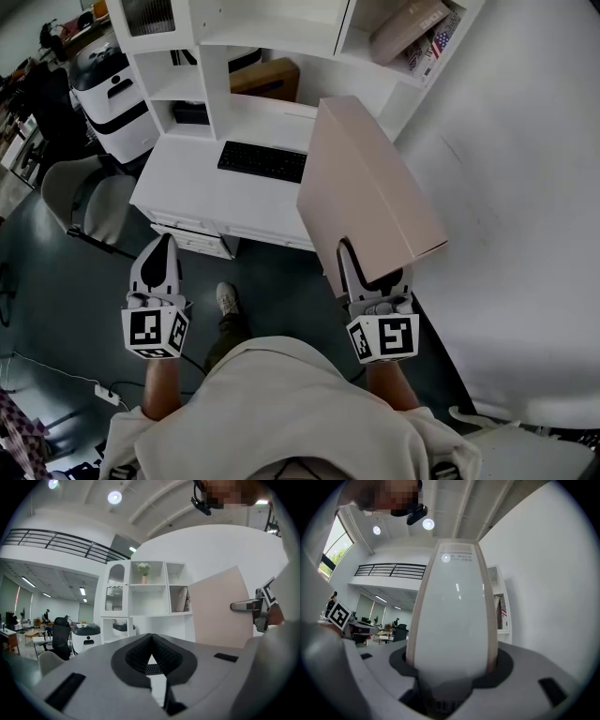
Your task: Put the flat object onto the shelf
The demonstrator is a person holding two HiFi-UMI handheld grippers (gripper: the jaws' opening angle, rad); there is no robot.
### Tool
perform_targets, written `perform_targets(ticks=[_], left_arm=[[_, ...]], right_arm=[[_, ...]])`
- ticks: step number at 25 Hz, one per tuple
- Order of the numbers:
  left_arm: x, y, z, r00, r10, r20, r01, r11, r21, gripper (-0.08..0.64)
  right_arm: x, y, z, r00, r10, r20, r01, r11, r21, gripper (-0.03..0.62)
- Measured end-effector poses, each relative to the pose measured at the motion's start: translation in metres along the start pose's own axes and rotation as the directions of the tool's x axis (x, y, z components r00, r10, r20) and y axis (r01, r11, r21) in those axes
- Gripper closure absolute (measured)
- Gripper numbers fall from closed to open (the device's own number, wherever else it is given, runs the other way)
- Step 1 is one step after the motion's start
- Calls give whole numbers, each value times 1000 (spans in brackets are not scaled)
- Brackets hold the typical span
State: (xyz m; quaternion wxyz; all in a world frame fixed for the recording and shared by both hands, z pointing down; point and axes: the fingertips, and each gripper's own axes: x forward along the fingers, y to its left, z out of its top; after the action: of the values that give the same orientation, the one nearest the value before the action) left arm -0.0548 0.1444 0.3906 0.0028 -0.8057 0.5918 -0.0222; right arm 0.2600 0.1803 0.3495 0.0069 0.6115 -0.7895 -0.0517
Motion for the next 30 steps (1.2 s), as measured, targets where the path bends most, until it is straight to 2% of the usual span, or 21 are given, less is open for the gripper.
perform_targets(ticks=[13, 25, 30], left_arm=[[125, 83, -4, 996, -84, 19, 85, 996, -26, 568], [225, 160, -6, 981, -193, 4, 193, 981, -26, 568], [252, 174, -9, 978, -208, -2, 208, 978, -27, 568]], right_arm=[[128, 18, 1, 998, -59, -6, 59, 997, -41, 307], [242, 25, 13, 985, -175, -12, 174, 982, -74, 307], [276, 26, 20, 986, -166, -1, 166, 983, -84, 307]])
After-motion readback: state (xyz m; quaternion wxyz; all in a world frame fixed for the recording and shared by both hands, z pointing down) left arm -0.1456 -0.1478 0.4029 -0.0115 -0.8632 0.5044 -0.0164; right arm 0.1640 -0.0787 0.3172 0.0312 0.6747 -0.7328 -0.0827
